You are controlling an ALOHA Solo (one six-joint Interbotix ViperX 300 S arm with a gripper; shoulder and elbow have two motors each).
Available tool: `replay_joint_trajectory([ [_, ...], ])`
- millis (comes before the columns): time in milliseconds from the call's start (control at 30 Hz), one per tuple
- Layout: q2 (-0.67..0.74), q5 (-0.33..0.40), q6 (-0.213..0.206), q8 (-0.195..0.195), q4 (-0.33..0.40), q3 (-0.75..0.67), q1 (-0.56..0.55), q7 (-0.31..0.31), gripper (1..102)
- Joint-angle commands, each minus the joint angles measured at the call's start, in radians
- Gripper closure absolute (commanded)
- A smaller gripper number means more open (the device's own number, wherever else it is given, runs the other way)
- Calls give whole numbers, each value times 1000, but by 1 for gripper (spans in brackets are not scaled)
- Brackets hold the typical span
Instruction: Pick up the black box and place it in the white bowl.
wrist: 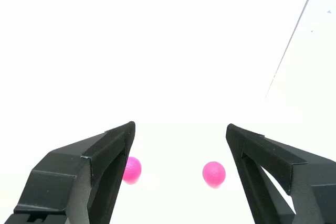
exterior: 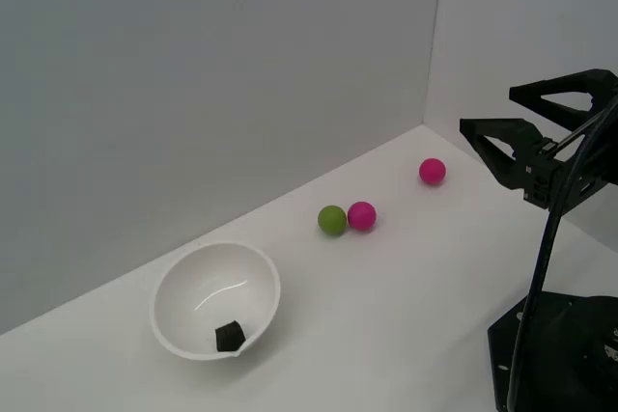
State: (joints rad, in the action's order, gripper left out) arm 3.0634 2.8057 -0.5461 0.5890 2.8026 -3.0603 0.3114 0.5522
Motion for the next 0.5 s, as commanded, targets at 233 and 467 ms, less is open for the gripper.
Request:
replay_joint_trajectory([
  [233,2,-9,6,-11,0,-6,11,-9,3],
  [467,-2,-11,8,-12,-2,-6,11,-9,3],
])
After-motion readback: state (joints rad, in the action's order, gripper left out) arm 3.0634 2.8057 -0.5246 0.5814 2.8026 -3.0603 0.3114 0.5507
